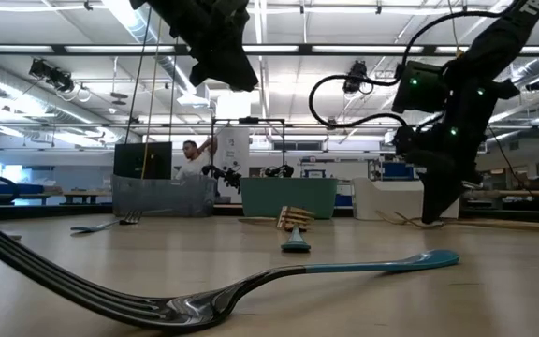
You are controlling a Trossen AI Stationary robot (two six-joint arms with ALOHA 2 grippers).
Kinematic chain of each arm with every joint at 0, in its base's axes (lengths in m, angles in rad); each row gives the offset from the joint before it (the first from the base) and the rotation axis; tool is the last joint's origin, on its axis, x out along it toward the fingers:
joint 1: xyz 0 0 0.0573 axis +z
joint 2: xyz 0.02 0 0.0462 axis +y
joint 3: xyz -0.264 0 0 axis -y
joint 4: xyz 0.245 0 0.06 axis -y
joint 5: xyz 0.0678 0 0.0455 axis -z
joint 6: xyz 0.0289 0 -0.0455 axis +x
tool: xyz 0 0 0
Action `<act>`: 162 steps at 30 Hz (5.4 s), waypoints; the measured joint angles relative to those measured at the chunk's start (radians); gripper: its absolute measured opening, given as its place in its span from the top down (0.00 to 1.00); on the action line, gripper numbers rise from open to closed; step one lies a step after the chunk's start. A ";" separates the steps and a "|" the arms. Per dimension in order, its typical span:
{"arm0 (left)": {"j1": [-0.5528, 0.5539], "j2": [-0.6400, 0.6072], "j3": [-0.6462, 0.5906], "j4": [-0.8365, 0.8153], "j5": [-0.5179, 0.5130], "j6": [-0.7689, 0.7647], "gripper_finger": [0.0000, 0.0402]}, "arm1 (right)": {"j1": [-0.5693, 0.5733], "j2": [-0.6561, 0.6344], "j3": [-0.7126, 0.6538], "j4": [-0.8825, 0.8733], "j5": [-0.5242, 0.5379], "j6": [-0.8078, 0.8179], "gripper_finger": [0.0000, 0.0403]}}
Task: Sort silverware by color (type)
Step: Put the top right gold fork into the green bin, then put the top left blue fork into the white bin
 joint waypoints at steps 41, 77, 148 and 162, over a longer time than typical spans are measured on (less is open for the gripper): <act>0.235 0.039 0.000 0.587 0.143 -0.436 0.76 | -0.085 -0.004 0.625 0.272 0.006 -0.369 0.97; 0.283 0.171 -0.001 0.887 0.084 -0.444 0.97 | -0.088 -0.003 0.628 0.235 0.002 -0.318 0.97; 0.434 0.505 0.000 0.829 0.163 -0.499 0.80 | -0.274 -0.003 0.625 0.225 0.133 -0.359 0.77; 0.480 0.296 0.000 0.782 0.396 -0.233 0.80 | -0.255 -0.007 0.625 0.033 -0.091 -0.340 0.77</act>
